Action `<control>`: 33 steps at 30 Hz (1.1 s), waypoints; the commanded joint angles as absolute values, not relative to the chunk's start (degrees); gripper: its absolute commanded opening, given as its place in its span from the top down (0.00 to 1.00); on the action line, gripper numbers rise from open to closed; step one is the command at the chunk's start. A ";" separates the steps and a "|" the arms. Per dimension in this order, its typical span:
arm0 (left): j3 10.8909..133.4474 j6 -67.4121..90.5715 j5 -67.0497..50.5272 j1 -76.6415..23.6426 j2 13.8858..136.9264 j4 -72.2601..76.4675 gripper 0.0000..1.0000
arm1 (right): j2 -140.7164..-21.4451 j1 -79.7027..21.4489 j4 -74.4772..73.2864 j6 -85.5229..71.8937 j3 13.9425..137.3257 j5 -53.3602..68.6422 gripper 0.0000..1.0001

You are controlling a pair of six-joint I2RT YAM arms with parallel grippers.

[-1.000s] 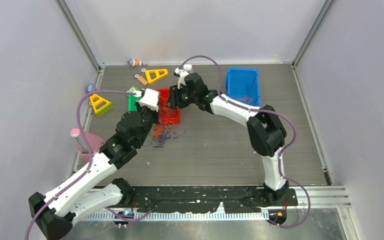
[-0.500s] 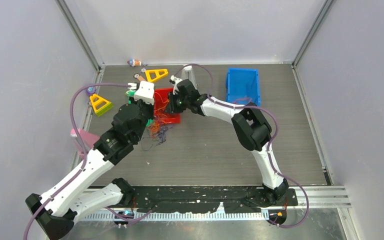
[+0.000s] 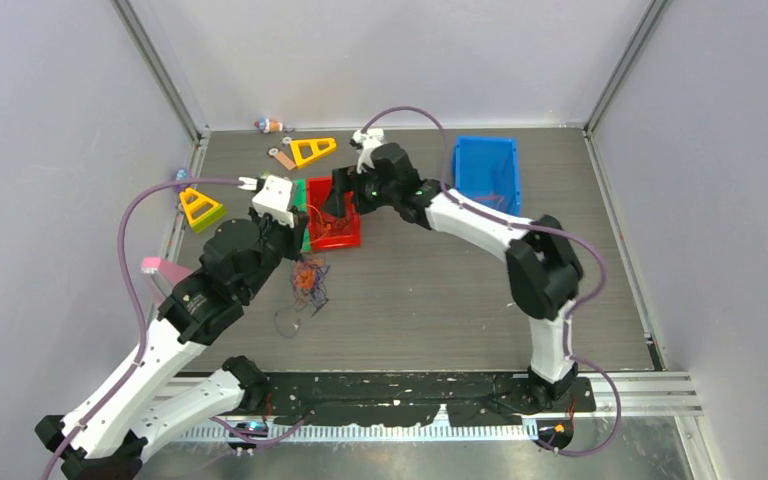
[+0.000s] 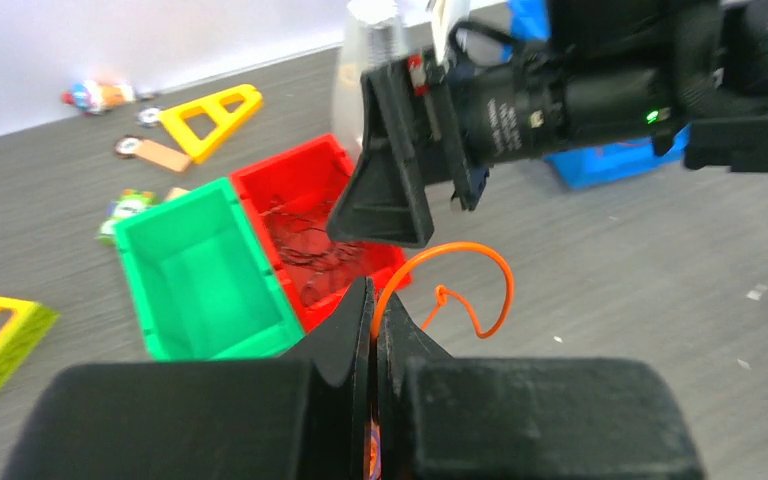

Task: Untangle the cables

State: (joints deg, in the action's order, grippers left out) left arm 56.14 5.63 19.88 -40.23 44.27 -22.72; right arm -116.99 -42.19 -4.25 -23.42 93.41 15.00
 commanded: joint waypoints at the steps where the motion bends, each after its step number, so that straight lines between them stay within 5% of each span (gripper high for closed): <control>1: 57.33 10.19 10.09 -40.15 42.67 -23.56 1.00 | -102.37 -41.92 4.67 -21.33 83.13 15.70 0.06; 19: 55.61 18.40 -8.59 -40.23 46.03 -17.53 1.00 | -62.51 -41.76 18.84 -18.26 36.39 4.46 0.06; 33: 55.82 23.21 -15.88 -40.43 49.97 -9.32 1.00 | -64.32 -50.19 41.16 -14.79 21.44 11.57 0.06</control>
State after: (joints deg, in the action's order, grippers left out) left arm 55.22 20.95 -12.21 -40.27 49.52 -15.62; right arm -62.57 -46.89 29.32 -18.26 21.43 10.59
